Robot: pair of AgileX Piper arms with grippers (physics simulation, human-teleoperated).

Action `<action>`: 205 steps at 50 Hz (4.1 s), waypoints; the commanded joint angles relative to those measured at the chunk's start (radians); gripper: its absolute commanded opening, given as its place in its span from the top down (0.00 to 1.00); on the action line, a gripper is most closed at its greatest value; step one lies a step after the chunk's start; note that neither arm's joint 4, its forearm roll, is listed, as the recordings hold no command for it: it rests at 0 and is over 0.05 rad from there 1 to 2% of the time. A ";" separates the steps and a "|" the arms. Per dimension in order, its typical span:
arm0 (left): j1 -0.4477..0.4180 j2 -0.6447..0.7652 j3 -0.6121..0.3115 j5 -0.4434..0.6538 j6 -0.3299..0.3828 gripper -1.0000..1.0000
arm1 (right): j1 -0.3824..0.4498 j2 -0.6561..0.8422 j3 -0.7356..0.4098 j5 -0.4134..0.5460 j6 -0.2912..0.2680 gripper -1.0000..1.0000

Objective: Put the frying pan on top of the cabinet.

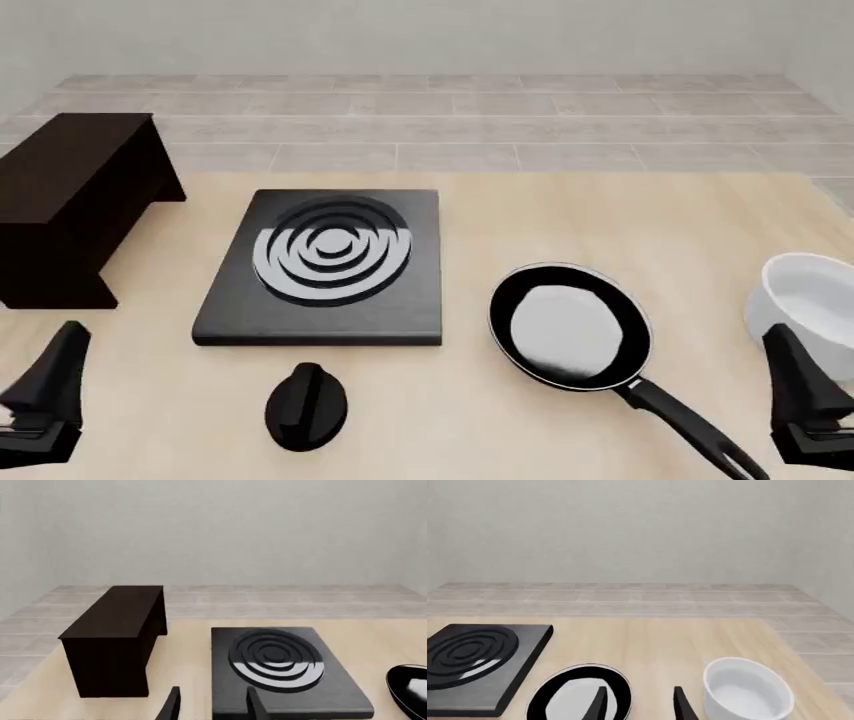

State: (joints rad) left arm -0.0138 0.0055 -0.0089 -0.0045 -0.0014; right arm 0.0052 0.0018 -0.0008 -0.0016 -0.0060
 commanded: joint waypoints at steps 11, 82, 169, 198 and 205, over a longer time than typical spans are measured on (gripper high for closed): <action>-0.039 0.100 0.008 -0.047 0.013 0.00 | 0.001 0.003 -0.001 0.000 -0.007 0.00; -0.937 1.245 -0.359 -0.550 -0.781 0.00 | -0.001 0.011 -0.014 0.003 -0.014 0.00; -1.161 1.932 -0.680 -0.847 -1.065 0.00 | -0.014 0.016 -0.010 -0.008 0.009 0.00; -1.191 1.976 -0.773 -0.806 -1.076 0.00 | -0.015 0.021 -0.010 -0.011 0.013 0.00; -1.194 1.977 -0.784 -0.803 -1.086 0.00 | -0.014 0.023 -0.018 -0.007 0.012 0.00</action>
State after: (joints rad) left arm -1.2019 1.9771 -0.7712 -0.8189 -1.0809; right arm -0.0088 0.0248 -0.0146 -0.0113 0.0061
